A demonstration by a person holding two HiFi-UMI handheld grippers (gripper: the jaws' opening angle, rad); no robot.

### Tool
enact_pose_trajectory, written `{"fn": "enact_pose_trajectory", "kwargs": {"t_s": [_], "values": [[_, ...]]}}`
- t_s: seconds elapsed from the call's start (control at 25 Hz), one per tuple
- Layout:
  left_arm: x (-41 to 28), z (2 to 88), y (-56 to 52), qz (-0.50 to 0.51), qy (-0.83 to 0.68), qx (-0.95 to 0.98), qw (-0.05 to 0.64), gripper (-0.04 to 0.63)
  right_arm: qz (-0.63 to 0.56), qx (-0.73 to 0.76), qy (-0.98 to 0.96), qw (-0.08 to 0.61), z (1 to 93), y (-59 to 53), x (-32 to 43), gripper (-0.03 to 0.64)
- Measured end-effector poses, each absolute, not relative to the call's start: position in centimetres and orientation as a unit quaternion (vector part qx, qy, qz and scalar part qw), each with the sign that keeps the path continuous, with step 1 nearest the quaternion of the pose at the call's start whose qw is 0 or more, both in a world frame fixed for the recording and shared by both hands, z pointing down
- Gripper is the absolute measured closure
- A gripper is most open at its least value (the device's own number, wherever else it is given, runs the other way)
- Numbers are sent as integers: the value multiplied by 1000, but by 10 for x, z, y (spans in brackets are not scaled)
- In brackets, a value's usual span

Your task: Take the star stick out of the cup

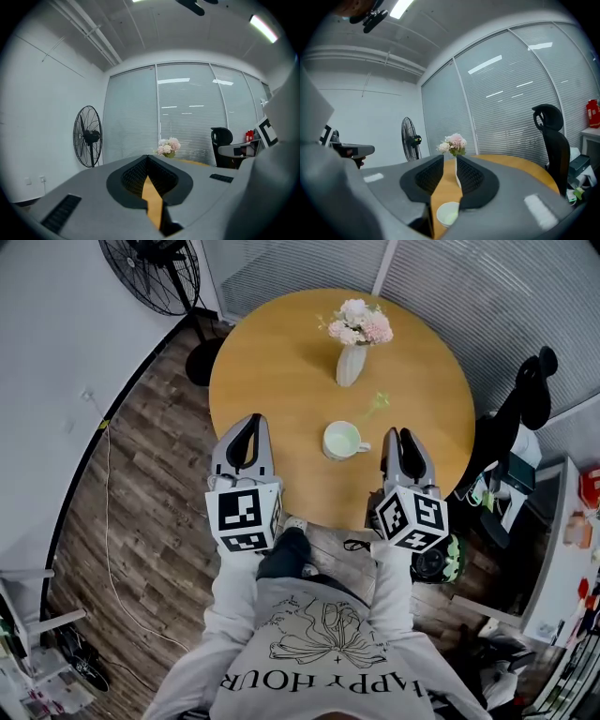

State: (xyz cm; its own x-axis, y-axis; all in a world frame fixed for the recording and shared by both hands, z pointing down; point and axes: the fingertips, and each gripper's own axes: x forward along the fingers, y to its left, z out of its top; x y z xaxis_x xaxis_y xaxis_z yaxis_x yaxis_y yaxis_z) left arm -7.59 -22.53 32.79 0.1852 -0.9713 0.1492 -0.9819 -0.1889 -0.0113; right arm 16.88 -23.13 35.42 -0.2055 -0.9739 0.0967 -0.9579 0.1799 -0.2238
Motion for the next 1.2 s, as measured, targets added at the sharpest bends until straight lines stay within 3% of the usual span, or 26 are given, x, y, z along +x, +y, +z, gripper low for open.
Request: {"fn": "enact_pose_trajectory", "kwargs": {"t_s": [1.2], "values": [[-48, 427, -352, 128, -562, 810, 110, 589, -205, -656, 726, -27, 455, -330, 173, 510]]}}
